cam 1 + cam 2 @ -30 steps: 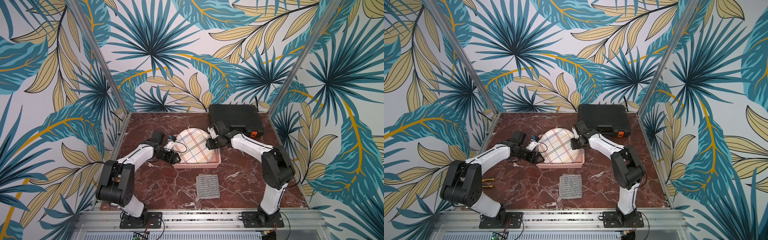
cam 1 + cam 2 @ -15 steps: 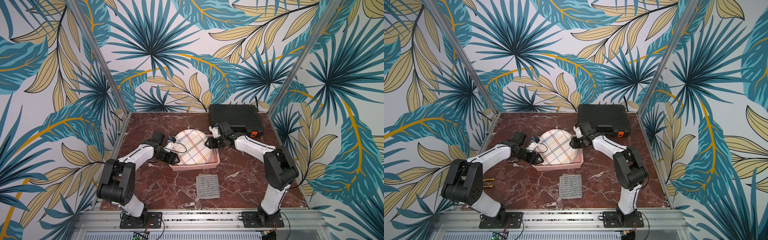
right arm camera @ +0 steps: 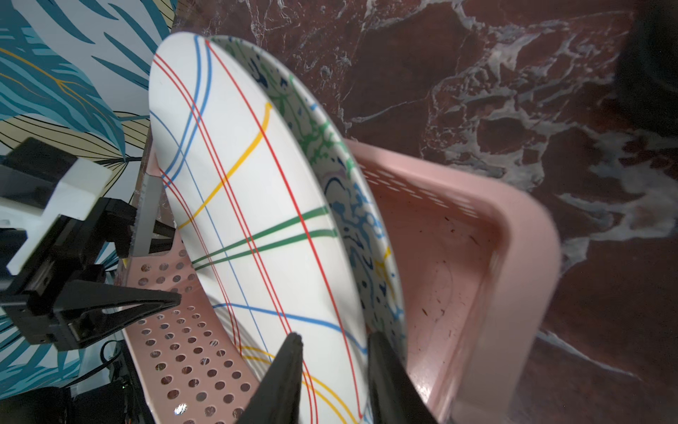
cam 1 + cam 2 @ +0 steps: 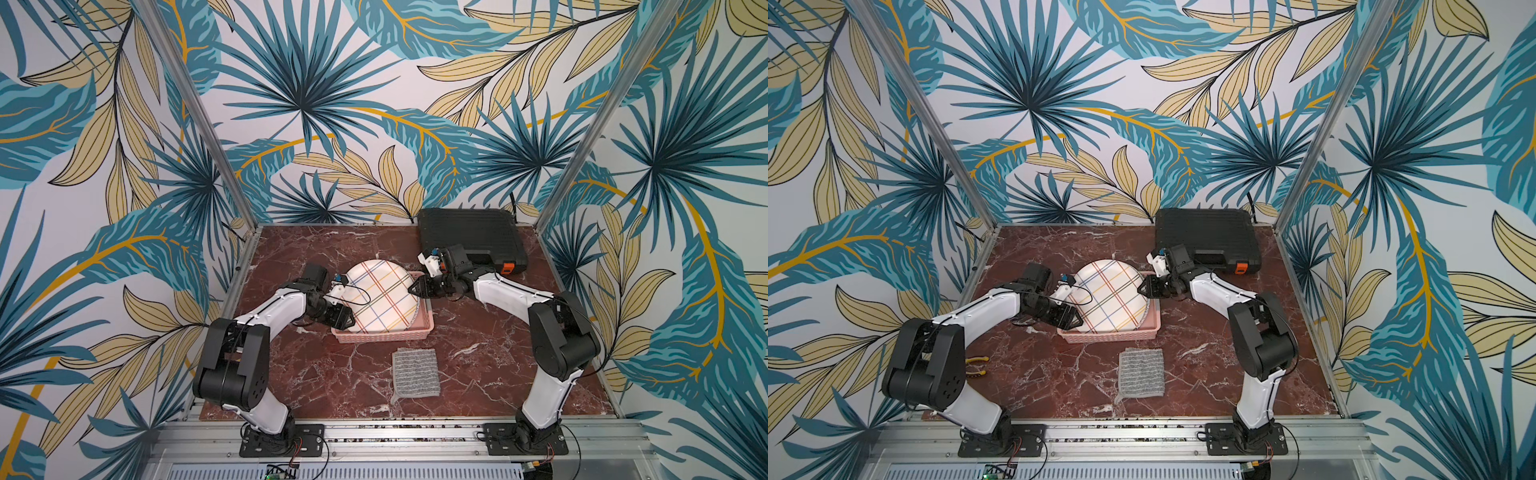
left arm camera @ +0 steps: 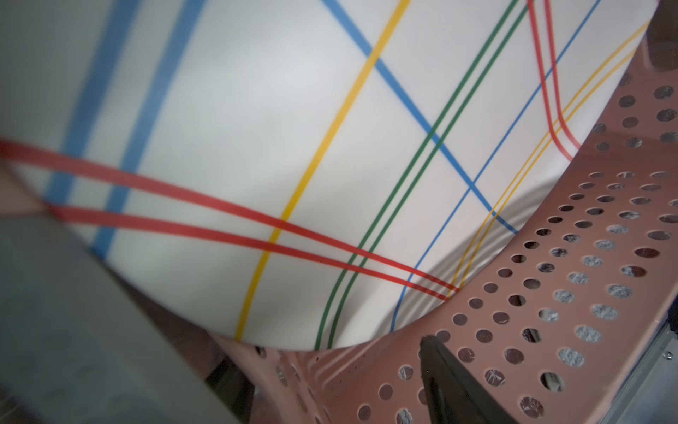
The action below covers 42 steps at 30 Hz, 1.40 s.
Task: Wipe the wet plate dry
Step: Pick up the plate from the bin.
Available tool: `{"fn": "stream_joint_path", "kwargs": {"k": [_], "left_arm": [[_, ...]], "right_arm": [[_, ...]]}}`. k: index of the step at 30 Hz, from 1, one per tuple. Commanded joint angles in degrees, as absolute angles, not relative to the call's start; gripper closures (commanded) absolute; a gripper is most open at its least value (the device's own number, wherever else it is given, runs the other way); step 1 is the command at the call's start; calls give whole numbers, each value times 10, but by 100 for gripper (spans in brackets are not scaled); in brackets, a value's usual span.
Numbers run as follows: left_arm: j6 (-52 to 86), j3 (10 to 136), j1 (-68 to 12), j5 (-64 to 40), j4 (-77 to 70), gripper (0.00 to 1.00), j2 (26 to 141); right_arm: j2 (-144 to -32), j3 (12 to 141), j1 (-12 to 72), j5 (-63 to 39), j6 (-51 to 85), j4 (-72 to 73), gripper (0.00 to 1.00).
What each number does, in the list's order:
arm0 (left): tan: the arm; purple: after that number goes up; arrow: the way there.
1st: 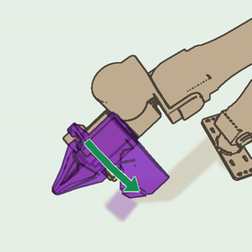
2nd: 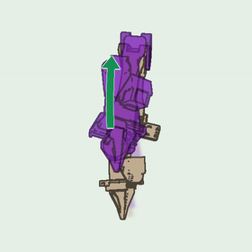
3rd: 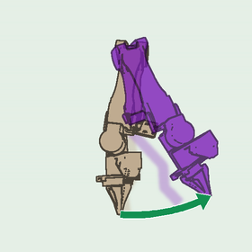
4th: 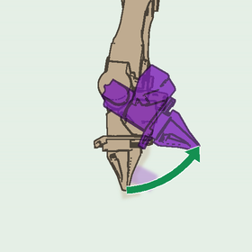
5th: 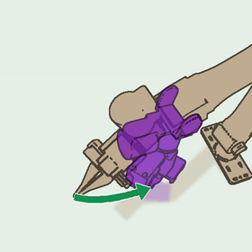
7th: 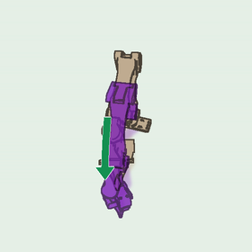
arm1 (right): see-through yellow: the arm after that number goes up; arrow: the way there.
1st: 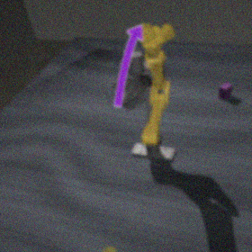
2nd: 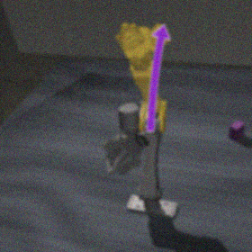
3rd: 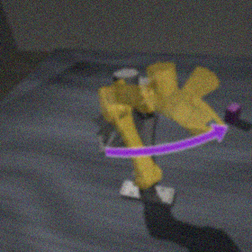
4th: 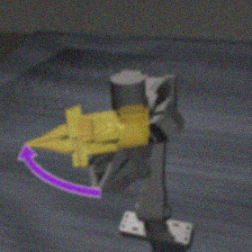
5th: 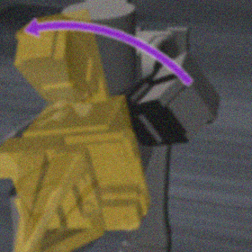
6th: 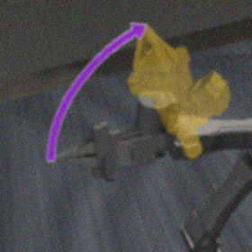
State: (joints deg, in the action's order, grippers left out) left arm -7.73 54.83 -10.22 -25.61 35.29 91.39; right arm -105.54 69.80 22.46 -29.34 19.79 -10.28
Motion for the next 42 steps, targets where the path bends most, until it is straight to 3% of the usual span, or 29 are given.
{"fn": "stream_joint_path", "kwargs": {"k": [1,9,15,20,24,35,42], "left_arm": [[-85,542,-113,-306,320,27,907],[-86,541,-113,-306,319,27,903],[-85,540,-113,-300,312,27,889],[-100,541,-105,-284,312,16,852],[-121,561,-77,-298,326,1,822],[-180,708,-55,-325,475,0,771],[-212,781,-55,-443,571,0,772]], "right_arm": [[-1043,680,250,-410,211,-67,71],[-1052,679,250,-415,217,-44,74],[-1016,669,250,-339,226,-37,88],[-968,669,245,-298,231,-49,100],[-949,685,243,-297,232,-80,100],[-860,695,240,-331,254,-119,100],[-790,662,237,-410,271,-131,100]]}}
